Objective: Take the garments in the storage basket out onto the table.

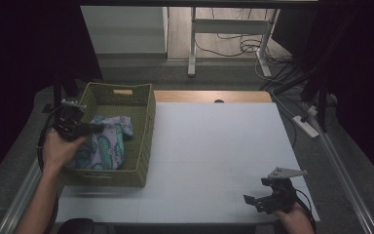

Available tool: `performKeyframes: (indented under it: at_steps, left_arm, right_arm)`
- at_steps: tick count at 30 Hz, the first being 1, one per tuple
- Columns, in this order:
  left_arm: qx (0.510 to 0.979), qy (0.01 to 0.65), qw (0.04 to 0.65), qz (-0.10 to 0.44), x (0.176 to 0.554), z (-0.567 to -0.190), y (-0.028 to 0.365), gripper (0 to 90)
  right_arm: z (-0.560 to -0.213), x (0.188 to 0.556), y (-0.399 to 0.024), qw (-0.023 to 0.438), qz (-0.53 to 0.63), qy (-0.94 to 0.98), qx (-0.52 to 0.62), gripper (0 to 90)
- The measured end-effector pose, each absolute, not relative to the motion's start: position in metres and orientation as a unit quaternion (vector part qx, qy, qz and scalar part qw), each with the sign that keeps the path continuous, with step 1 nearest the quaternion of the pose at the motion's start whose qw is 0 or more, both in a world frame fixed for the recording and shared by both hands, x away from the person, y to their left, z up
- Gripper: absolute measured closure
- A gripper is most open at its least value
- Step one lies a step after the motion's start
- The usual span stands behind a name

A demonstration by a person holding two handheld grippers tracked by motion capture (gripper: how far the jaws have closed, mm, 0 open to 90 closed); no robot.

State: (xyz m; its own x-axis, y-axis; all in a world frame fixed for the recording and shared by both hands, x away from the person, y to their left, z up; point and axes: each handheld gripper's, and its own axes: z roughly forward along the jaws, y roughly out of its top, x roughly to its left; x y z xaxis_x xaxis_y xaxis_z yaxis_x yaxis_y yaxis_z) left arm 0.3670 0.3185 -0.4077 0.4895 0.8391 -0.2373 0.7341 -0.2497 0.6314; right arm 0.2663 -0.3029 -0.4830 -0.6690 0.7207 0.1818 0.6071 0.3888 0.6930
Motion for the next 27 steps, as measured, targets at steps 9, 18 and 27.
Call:
performKeyframes:
  at_steps: [9,18,27]
  left_arm:
    - [0.766,0.470,0.432,0.075,0.370,-0.365,0.308,85.2]
    - [0.761,0.438,0.470,0.089,0.376,-0.330,0.289,85.2]
    - [0.758,0.400,0.508,0.087,0.385,-0.296,0.264,85.2]
  right_arm:
    - [-0.483,0.267,-0.303,0.075,0.381,0.830,0.401,0.2]
    - [-0.483,0.267,-0.304,0.074,0.381,0.829,0.403,0.2]
    - [-0.483,0.267,-0.304,0.073,0.382,0.827,0.406,0.2]
